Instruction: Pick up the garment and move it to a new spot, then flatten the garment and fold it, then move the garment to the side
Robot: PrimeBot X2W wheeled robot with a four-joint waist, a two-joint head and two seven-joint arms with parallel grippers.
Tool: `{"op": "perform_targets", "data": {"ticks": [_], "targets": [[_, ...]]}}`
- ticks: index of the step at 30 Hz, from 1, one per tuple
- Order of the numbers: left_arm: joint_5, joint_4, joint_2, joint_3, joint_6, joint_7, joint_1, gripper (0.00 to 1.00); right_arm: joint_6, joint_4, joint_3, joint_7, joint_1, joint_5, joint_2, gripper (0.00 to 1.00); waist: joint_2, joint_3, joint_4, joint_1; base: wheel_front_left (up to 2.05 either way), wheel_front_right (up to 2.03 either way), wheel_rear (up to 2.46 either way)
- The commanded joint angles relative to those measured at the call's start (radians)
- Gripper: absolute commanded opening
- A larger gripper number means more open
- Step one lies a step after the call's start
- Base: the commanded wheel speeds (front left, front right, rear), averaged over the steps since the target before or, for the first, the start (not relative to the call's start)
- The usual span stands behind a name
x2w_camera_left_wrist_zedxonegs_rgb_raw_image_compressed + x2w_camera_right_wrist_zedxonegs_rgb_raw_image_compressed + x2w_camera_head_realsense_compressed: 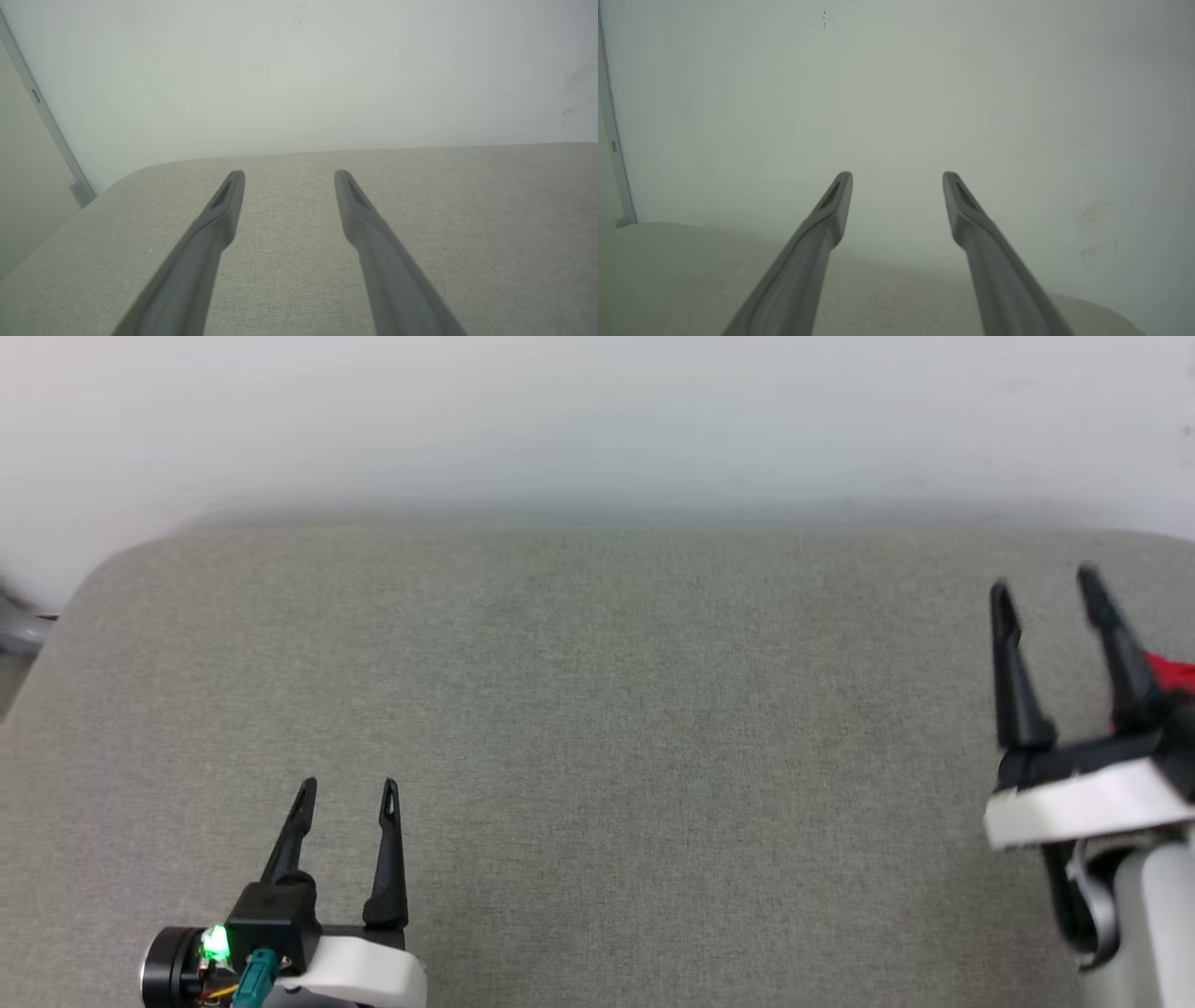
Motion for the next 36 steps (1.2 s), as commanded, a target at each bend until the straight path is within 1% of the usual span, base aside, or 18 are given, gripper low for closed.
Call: {"op": "perform_targets", "data": {"ticks": [1,7,16,25,36], "targets": [[0.001,0.005,-0.001,0.003,0.002,-0.002,0.013,1.0,-0.001,-0.006,0.004,-0.002,0.045,0.006,0.018,1.0,0.0,-0.024,0.014,0.0002,0.0,0.0,0.0],[0.001,0.02,-0.006,0.007,0.004,-0.002,0.04,1.0,-0.001,0.006,-0.006,-0.002,0.194,0.014,0.076,1.0,0.0,-0.059,0.019,0.0002,0.0,0.0,0.0],[-0.009,0.041,-0.012,0.004,-0.01,-0.002,0.068,1.0,-0.001,-0.027,-0.039,-0.002,0.348,0.0,0.112,1.0,0.0,-0.083,0.008,0.0002,0.0,0.0,0.0],[-0.011,0.053,-0.017,-0.004,-0.033,-0.002,0.077,1.0,-0.001,-0.061,-0.034,-0.002,0.423,-0.012,0.124,1.0,0.0,-0.097,0.01,0.0002,0.0,0.0,0.0],[-0.01,0.063,-0.02,0.0,-0.042,-0.002,0.079,1.0,-0.001,-0.069,-0.047,-0.002,0.455,0.005,0.126,1.0,0.0,-0.101,0.017,0.0002,0.0,0.0,0.0]]}}
